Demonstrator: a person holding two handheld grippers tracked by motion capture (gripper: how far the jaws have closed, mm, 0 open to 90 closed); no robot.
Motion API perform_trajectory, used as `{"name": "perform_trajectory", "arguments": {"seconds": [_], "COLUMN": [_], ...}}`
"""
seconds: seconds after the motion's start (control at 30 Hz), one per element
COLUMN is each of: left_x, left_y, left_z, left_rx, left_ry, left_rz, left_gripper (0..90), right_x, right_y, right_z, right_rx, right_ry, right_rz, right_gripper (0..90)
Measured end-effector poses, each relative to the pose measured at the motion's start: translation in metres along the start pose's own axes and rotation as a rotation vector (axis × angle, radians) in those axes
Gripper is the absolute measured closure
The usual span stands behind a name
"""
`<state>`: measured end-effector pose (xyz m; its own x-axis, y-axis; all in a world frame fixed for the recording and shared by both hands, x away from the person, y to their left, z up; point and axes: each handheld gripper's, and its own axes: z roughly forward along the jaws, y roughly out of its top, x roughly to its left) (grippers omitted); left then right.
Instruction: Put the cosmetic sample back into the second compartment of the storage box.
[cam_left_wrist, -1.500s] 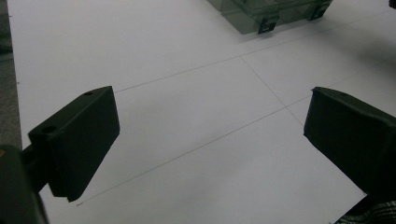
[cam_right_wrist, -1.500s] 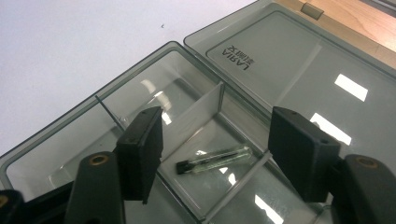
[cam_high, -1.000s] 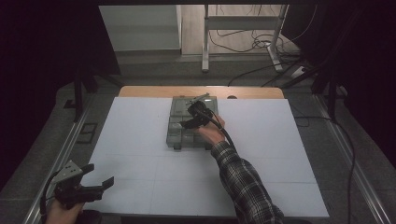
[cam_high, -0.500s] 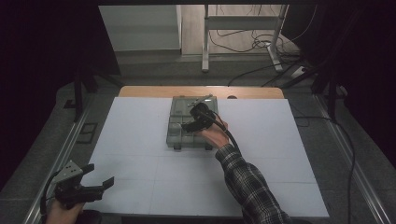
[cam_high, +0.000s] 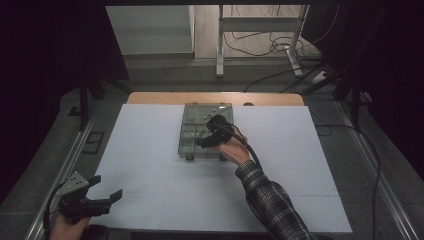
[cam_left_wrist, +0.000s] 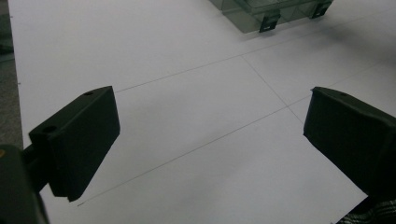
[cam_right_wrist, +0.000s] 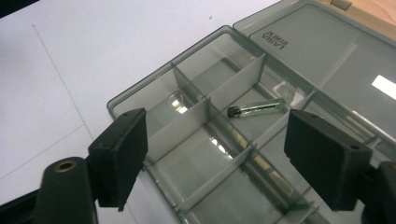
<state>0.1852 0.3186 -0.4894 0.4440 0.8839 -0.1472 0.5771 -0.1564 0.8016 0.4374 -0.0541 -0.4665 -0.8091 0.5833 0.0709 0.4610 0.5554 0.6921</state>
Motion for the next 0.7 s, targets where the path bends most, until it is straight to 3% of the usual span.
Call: {"name": "perform_trajectory", "arguments": {"seconds": [0.7], "left_x": [0.0], "left_y": [0.0], "left_z": [0.0], "left_rx": [0.0], "left_ry": [-0.002], "left_rz": [0.003], "left_gripper": [4.1], "right_x": [0.007], "right_y": [-0.021], "right_z": [-0.017], "right_rx": [0.001], "right_ry": [0.031], "right_rz": [-0.005], "right_gripper": [11.0]}}
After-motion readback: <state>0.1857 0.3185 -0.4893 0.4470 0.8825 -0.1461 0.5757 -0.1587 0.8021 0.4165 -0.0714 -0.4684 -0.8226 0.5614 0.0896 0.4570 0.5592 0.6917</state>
